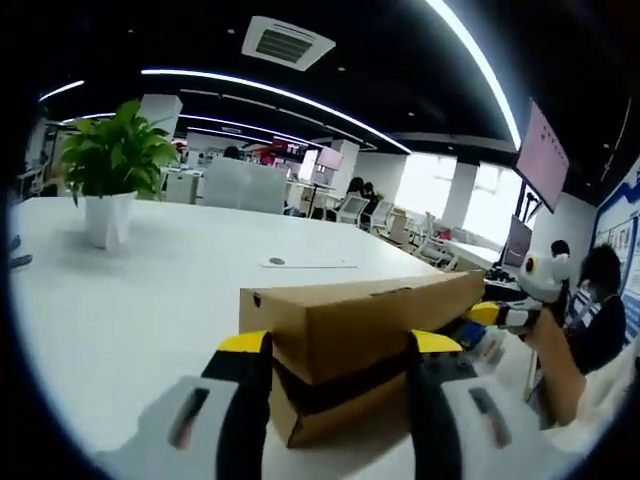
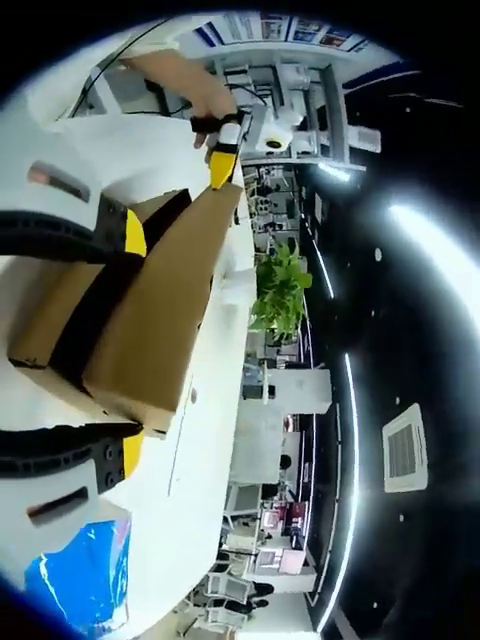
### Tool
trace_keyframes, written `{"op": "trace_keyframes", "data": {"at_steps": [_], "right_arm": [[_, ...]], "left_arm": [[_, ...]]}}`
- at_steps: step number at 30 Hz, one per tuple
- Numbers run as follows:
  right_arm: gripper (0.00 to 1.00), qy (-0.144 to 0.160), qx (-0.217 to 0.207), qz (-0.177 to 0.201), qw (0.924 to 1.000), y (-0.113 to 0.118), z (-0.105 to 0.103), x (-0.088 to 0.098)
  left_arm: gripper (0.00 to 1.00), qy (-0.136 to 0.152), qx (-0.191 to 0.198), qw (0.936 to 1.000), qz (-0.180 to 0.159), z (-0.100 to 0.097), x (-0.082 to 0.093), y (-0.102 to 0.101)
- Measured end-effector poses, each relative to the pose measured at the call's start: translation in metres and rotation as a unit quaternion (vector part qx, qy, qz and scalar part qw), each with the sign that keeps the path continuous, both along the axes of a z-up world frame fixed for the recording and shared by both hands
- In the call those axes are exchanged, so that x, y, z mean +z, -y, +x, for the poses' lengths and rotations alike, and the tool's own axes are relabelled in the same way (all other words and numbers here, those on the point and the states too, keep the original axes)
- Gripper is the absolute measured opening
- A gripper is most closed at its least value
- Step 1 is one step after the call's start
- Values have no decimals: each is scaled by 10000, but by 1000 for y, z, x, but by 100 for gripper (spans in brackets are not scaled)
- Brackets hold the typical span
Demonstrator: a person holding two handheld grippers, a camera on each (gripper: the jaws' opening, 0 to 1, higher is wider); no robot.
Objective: Operate the shoe box by opening the lid, removing the specified soft item, and placing it in the target area until the item is outside and the box remains undamaged.
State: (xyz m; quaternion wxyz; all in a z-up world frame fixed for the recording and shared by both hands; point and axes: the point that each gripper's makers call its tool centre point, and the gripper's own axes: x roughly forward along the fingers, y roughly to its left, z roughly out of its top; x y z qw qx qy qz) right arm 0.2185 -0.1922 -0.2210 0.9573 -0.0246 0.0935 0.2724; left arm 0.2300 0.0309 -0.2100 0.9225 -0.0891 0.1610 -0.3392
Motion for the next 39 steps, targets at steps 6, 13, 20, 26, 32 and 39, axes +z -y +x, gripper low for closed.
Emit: {"op": "trace_keyframes", "data": {"at_steps": [6,13,20,26,32,39], "right_arm": [[76,-161,225,448,9986,-7,-6,3],[74,-238,80,254,9994,-8,-5,-4],[74,-189,138,202,9995,-8,-7,-3],[74,-216,76,268,9994,-8,-6,-6],[74,-232,75,125,9996,-8,-5,-10],[74,-216,103,17,9997,-8,-5,-13]], "left_arm": [[55,73,-16,9999,71,0,-3,-1],[56,74,0,9997,218,1,-9,0],[55,86,2,9998,167,-1,-9,-1],[55,133,-4,9997,210,-1,-14,-1],[55,171,-14,9994,300,-1,-18,-2],[55,109,-19,9996,276,-1,-21,-3]]}}
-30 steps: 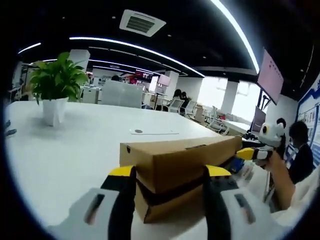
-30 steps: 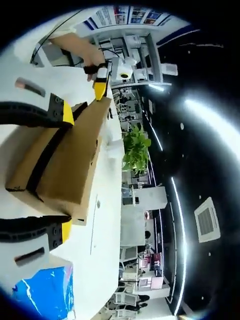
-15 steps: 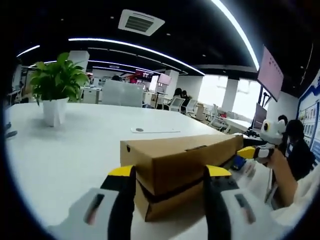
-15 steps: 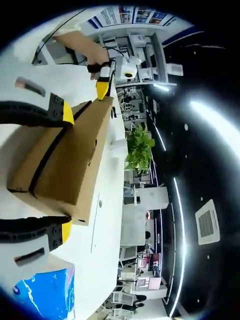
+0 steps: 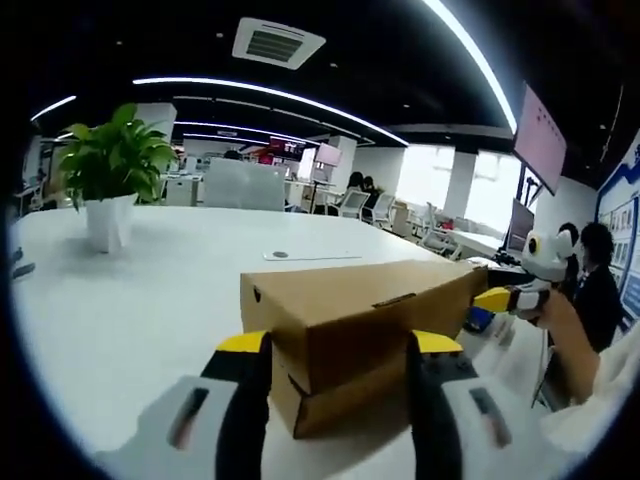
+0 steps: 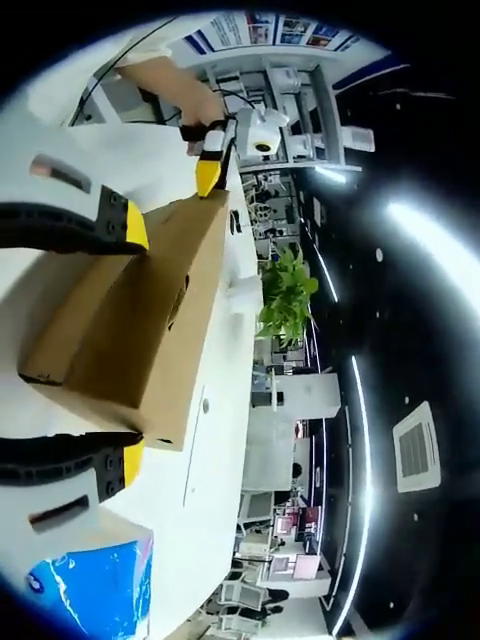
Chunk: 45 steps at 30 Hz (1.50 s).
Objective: Operate the shoe box by opening the lid, removing the specified soft item, and placing it in the target area until the item is outside and the box remains undamaged.
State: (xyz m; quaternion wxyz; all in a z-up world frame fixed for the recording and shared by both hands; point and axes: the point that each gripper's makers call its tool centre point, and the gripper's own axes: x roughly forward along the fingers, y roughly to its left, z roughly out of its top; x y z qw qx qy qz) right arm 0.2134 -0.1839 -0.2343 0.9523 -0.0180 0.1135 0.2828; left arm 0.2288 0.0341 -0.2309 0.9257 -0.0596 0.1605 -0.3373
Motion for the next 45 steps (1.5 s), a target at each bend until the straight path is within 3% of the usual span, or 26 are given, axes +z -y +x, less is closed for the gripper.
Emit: {"op": "trace_keyframes", "data": {"at_steps": [16,20,21,23,24,25,26,28,30,32,35,37,39,41,42,43,44,45], "right_arm": [[72,318,133,-358,9988,-1,-5,4],[72,666,251,-578,9958,-6,-9,13],[72,899,349,-781,9923,-8,-10,16],[69,1350,420,-1076,9841,-11,-13,24],[66,1576,479,-1238,9785,-13,-15,28],[62,1789,499,-1374,9729,-13,-16,31],[61,1966,483,-1524,9673,-11,-16,34],[59,2038,513,-1747,9619,-11,-17,33],[59,2143,648,-1990,9541,-13,-20,32],[59,2288,812,-2252,9436,-17,-21,29],[56,2592,1018,-2363,9309,-24,-28,32],[55,2701,960,-2471,9256,-23,-29,32],[54,2786,1004,-2674,9169,-23,-31,29],[54,2965,598,-2755,9125,-11,-28,38],[53,2991,583,-2801,9103,-9,-28,39],[51,2991,686,-2805,9095,-11,-32,37],[51,3033,731,-2895,9049,-12,-33,37],[51,3150,760,-3231,8892,-11,-35,37]], "left_arm": [[54,248,-3,9995,198,1,-1,-4],[61,344,16,9990,278,1,-1,-6],[65,578,20,9977,348,3,3,-7],[70,634,23,9968,481,1,2,-8],[70,685,-8,9951,718,1,-1,-11],[70,869,-2,9927,833,1,1,-12],[69,1225,1,9873,1013,2,6,-14],[69,1708,-82,9761,1344,0,12,-13],[70,2010,-80,9679,1508,-2,18,-13],[69,2413,-216,9538,1776,-7,23,-10],[65,2988,-368,9244,2343,-15,28,-7],[62,3161,-358,9139,2520,-21,28,-6],[64,3253,-472,9108,2497,-27,25,-3],[64,3465,-513,8961,2728,-30,24,-2],[63,3475,-388,8917,2874,-28,23,-6],[62,3483,-249,8834,3124,-25,22,-12],[62,3479,-222,8798,3231,-24,21,-13],[62,3491,-301,8727,3401,-24,18,-13]]}}
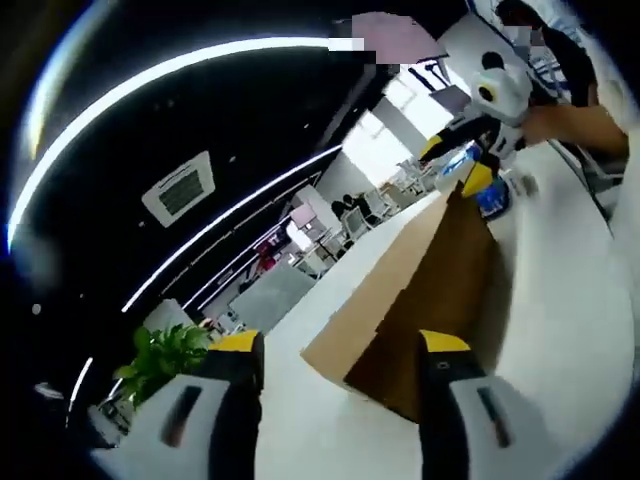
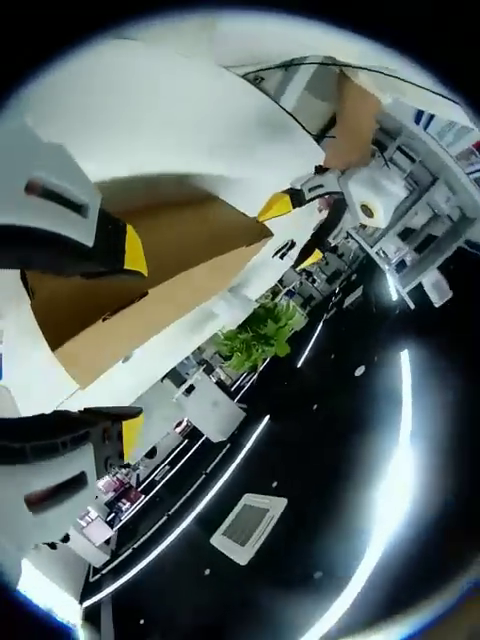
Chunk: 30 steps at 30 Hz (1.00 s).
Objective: Operate the shoe box by opening the lid, removing the specified soft item, and placing it in the target area until the item is outside and the box remains undamaged.
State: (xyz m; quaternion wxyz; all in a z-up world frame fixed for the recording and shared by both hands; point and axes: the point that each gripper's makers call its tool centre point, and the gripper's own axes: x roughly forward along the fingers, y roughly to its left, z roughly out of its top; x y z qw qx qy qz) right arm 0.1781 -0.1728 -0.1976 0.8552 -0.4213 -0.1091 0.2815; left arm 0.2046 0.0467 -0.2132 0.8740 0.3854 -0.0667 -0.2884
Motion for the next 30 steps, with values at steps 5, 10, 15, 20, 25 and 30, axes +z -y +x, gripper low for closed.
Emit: {"op": "trace_keyframes", "data": {"at_steps": [5,10,15,20,25,30], "right_arm": [[56,216,147,-722,9971,-8,-11,-8],[65,434,48,-1103,9929,-3,-11,-11],[62,591,-42,-1278,9900,0,-7,-20],[59,604,-323,-1834,9807,11,1,-42],[50,739,-373,-1974,9768,9,1,-43],[47,922,-619,-2438,9634,17,5,-45]], "left_arm": [[67,47,-13,10000,67,-4,-1,5],[66,102,129,9980,607,-4,-14,7],[61,548,223,9922,1097,-3,-15,12],[58,652,286,9888,1312,-3,-23,14],[53,696,333,9846,1567,-2,-30,14],[54,769,472,9823,1642,1,-31,13]]}}
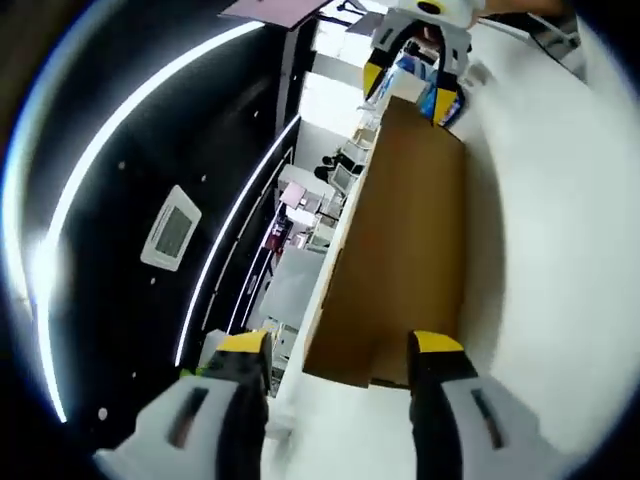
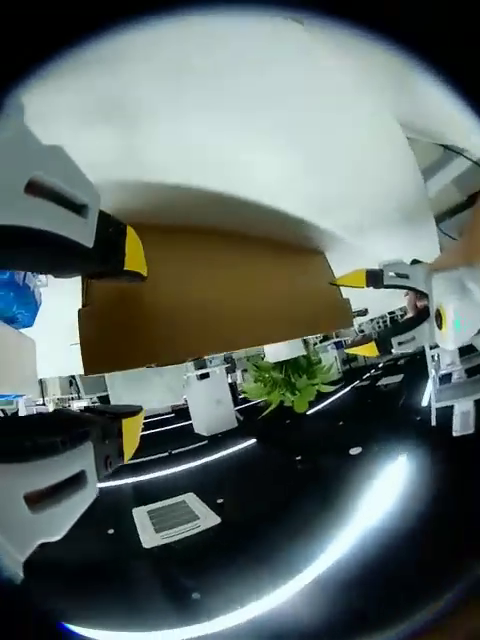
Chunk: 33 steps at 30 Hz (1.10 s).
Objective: Operate the shoe box by opening the lid, removing the specified soft item, and placing it in the target area until the item is outside and the box remains undamaged.
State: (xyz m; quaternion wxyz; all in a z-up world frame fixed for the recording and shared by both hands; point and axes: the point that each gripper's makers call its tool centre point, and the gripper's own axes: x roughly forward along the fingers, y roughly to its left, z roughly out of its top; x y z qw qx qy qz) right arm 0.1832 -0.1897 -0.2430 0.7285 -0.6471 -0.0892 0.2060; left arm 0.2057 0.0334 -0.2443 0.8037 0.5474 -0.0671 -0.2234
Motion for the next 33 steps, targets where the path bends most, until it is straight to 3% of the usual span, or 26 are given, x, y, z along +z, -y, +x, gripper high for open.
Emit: {"op": "trace_keyframes", "data": {"at_steps": [4,7,10,15,23,33], "right_arm": [[36,84,-50,-100,9999,2,1,-2],[36,264,-62,-103,9996,2,1,4],[36,176,-77,-70,9998,1,1,2],[29,155,-91,-139,9997,1,0,-1],[27,192,-110,-241,9995,1,0,-5],[27,161,-125,-310,9993,0,-1,-9]], "left_arm": [[47,71,42,10000,-10,0,1,-1],[46,68,54,9999,-53,1,1,-2],[45,121,13,9999,-54,0,2,-1],[31,124,-122,9997,193,-4,-3,4],[31,74,-93,9997,230,-2,-2,2],[30,220,-28,9986,488,-2,-8,1]]}}
